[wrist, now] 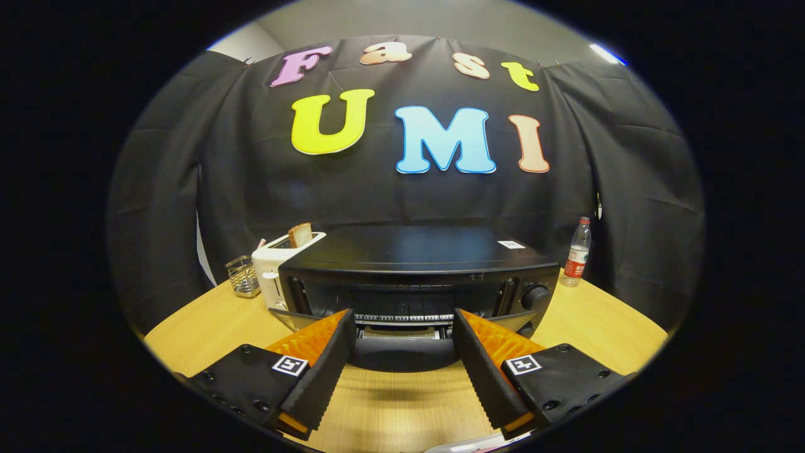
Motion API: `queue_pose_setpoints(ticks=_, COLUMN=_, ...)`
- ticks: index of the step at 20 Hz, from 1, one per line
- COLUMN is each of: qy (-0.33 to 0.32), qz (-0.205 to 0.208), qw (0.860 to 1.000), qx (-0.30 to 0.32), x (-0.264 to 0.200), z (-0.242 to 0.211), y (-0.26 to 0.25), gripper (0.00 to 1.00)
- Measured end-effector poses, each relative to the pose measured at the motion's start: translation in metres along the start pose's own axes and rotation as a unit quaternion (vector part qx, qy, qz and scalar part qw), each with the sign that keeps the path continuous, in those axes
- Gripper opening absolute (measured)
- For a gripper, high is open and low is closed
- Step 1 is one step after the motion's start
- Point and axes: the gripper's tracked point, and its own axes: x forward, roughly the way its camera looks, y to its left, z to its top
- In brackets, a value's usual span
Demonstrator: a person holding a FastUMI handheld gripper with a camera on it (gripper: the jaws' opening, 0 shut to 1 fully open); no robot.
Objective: Open the toaster oven, put the food inside, and close the toaster oven door.
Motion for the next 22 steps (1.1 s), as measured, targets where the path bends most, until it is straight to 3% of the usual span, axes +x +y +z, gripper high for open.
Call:
queue_pose_setpoints(ticks=13, qy=0.067, qz=-0.003, qw=0.998, qx=0.007, x=-0.034, z=-0.061, y=0.004, gripper=0.98)
queue_pose_setpoints(ticks=19, qy=0.132, qz=-0.006, qw=0.991, qx=0.010, x=-0.044, z=-0.105, y=0.004, gripper=0.97)
queue_pose_setpoints(ticks=22, qy=0.138, qz=-0.002, qw=0.990, qx=0.014, x=-0.050, z=-0.102, y=0.007, gripper=0.97)
